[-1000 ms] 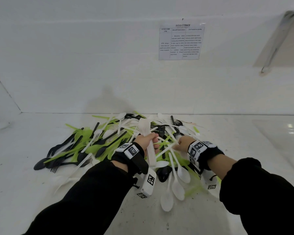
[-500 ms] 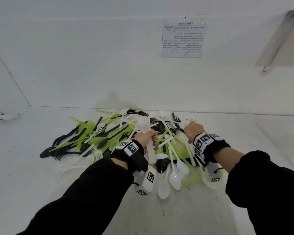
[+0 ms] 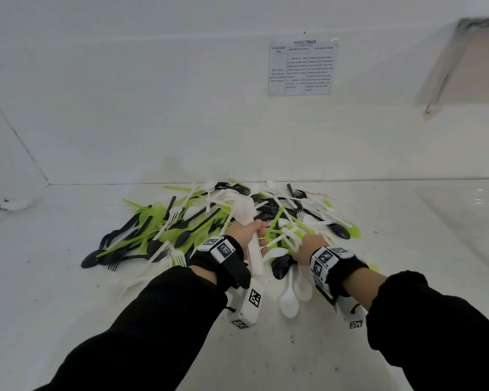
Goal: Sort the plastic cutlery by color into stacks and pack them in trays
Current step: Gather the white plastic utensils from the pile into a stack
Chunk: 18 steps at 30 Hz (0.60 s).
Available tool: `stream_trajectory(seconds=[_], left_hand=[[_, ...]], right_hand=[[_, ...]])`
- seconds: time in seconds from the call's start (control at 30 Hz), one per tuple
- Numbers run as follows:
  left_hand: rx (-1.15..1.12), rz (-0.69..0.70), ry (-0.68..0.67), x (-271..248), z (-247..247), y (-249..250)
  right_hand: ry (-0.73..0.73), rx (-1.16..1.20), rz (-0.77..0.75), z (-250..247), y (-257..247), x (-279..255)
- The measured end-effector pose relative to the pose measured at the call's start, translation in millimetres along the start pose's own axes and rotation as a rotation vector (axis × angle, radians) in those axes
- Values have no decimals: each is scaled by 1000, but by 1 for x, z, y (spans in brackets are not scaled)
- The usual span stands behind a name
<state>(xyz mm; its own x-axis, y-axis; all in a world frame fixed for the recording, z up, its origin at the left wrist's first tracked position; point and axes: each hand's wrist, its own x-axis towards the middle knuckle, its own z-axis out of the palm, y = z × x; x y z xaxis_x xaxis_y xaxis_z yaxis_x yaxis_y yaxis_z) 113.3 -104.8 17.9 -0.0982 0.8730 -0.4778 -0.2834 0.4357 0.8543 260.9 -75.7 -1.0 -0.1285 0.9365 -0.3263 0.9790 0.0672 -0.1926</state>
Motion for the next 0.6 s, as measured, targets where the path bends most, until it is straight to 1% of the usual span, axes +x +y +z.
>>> stream_trajectory(seconds=[0.07,0.23,0.3,0.37,0.4,0.47,0.53,0.6], left_hand=[[12,-6,2,-2,-5,-3],[52,0,-5,-6,-19,-10],[57,4,-5,-5,-25,-11],[56,3,-3,-4,-30,-10],[55,1,-3,-4,-31,-9],[58,6,1,-5,-35,-6],[62,5,1,-5,-37,-5],[62,1,-3,-5,-40,-6]], right_hand=[[36,-3,7,1,-1,0],[44,-10,14,-4,1,-7],[57,44,29,-12,3,-6],[77,117,3,-19,4,-4],[79,138,-34,-23,3,-4],[99,140,-112,-22,1,-3],[109,119,-157,-20,1,-5],[105,69,-121,-20,1,-6]])
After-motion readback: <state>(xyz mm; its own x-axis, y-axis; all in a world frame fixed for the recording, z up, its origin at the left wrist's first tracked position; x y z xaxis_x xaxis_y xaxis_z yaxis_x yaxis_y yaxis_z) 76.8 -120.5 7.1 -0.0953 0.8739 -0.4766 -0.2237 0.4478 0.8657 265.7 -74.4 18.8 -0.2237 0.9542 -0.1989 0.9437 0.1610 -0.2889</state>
